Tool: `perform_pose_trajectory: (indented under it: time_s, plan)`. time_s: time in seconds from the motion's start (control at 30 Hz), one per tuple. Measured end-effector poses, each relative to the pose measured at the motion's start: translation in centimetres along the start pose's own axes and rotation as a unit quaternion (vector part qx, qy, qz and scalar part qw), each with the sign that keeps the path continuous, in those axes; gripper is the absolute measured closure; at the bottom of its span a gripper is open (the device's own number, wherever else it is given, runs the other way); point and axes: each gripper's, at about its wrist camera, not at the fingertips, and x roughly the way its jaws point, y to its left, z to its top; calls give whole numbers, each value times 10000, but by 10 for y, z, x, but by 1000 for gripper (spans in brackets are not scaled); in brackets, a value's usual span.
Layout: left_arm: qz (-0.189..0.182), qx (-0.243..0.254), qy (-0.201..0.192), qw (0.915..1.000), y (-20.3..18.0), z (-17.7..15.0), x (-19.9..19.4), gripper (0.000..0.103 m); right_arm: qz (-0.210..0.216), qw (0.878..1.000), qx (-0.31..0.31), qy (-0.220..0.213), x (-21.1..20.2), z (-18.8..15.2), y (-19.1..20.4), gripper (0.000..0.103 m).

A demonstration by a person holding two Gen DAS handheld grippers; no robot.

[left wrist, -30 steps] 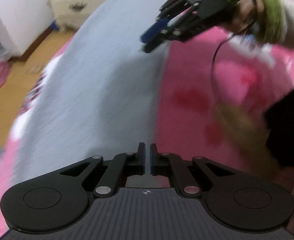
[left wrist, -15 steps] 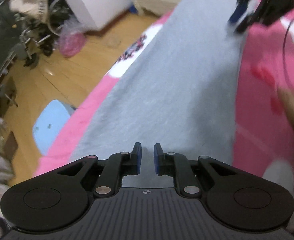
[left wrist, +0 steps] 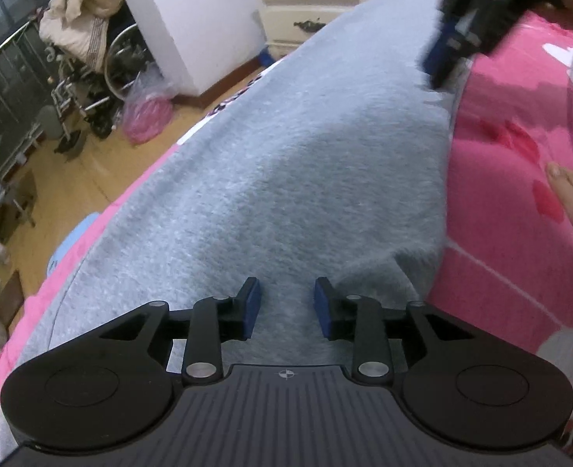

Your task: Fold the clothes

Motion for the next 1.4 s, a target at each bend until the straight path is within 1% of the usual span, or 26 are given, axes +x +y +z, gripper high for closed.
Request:
perform_pose_trajectory:
  time_s: [0.03,0.07,0.1,0.13,0.17,0.23,0.27,0.33,0.4,0.47,0.5,0.57,0.63,0.7,0.73,0.83,0.87,0.9,0.97,1.0,1.07,1.17,1.23,1.27,1.33,1.4]
  plan:
    - [-31,-39,-27,10000,1,-2,1,72,51,9998,189,-65,5,0,-5,76]
    - [-68,-99,-46,9999,3,-3,2,71,14,9996,284,55,15,-5,-9,70]
    - [-116,-206,-53,9997,7,-5,2,69,-147,9992,248,293,27,-14,-12,68]
    - [-170,-341,-54,9993,11,-7,1,67,-219,9990,193,340,32,-26,-17,68]
    - [-225,-476,-54,9986,16,-8,-1,66,-139,9992,270,240,28,-33,-24,68]
    - [-320,-769,-86,9965,27,-11,-6,66,-176,9977,563,333,14,-31,-32,68]
    - [-328,-901,-158,9953,31,-11,-10,66,-264,9975,594,263,5,-29,-33,68]
    - [-319,-1002,-329,9939,34,-7,-13,66,-348,9977,576,-63,-10,-22,-35,68]
    - [-348,-996,-444,9934,32,0,-10,66,-463,9963,598,-405,-15,-16,-39,68]
    - [-424,-751,-435,9953,20,7,-3,66,-607,9933,663,-721,-9,-17,-48,68]
    - [-386,-554,-379,9970,12,7,2,66,-697,9922,680,-784,-2,-20,-55,68]
    - [-217,-95,-212,9995,-3,5,11,66,-797,9927,728,-533,19,-39,-72,68]
    - [-70,143,-240,9996,-12,-2,11,66,-699,9921,796,-665,17,-56,-81,68]
    - [-115,7,-243,9996,-8,-5,9,66,-793,9915,881,-527,5,-58,-89,69]
    - [-158,-99,-226,9996,-5,-5,8,66,-880,9907,862,-575,-2,-56,-91,69]
    - [-262,-355,-173,9989,0,-5,7,66,-982,9856,895,-1047,-13,-45,-100,69]
    - [-261,-364,-157,9989,0,-4,6,66,-989,9832,994,-1169,-12,-45,-105,68]
    - [-250,-354,-137,9990,-1,-4,5,66,-1018,9820,1060,-1188,-8,-48,-111,68]
    - [-220,-323,-94,9992,-1,-3,5,66,-1200,9821,1077,-971,8,-65,-124,68]
    - [-216,-335,-80,9992,-1,-4,4,65,-1140,9813,1121,-1068,8,-78,-130,68]
    - [-241,-483,-55,9985,3,-5,5,62,-1063,9770,1483,-1106,-4,-99,-147,69]
    - [-326,-771,-14,9965,11,-6,5,60,-1482,9686,1743,-970,-25,-114,-162,69]
    - [-326,-796,5,9963,11,-6,5,60,-1633,9629,1909,-988,-32,-110,-165,69]
    - [-320,-795,13,9963,11,-6,5,60,-1674,9607,1931,-1084,-35,-105,-165,69]
    - [-298,-780,29,9965,10,-5,4,60,-1531,9589,1940,-1394,-35,-92,-162,69]
    - [-277,-780,66,9965,10,-4,4,60,-1438,9589,1949,-1476,-26,-85,-164,69]
